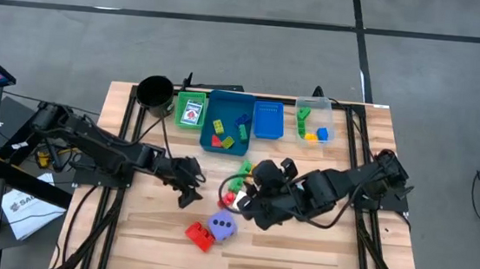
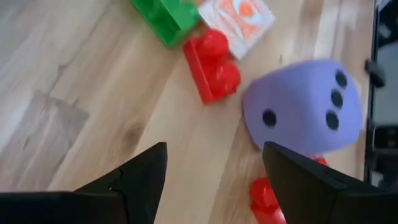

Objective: Pick & Place Toys
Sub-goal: Put the large red game piece into the transparent bin

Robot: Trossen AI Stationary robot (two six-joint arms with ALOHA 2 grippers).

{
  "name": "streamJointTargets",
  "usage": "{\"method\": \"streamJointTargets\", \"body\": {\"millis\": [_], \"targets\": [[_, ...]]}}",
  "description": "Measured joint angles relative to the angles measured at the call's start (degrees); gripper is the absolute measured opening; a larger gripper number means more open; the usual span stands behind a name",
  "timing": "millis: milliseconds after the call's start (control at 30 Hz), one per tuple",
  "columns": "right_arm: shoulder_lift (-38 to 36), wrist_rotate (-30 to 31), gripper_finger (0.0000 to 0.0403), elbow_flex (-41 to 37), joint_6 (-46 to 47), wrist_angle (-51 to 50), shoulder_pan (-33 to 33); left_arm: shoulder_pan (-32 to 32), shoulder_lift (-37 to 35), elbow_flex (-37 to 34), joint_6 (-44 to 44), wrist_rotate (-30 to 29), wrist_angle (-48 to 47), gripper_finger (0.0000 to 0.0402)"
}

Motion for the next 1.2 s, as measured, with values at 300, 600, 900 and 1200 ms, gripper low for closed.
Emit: {"method": "streamJointTargets", "body": {"millis": [300, 600, 900, 1200], "targets": [[-0.1, -3.7, 0.0166, 0.0, -11.7, 1.5, -4.0, 3.5, 6.7, 3.6, -2.8, 5.6, 9.0, 0.0259], [-1.6, -14.6, 0.0166, 0.0, -36.8, 13.7, -8.7, 3.5, 21.5, 18.8, -2.7, 6.7, -1.5, 0.0259], [-1.6, -26.8, 0.0166, 0.0, -48.4, 15.0, -11.9, 3.5, 26.6, 25.4, -8.6, 6.3, -10.9, 0.0259], [-1.6, -30.7, 0.0166, 0.0, -52.4, 15.6, -12.6, 2.9, 27.4, 25.3, -11.7, 6.0, -9.7, 0.0259]]}}
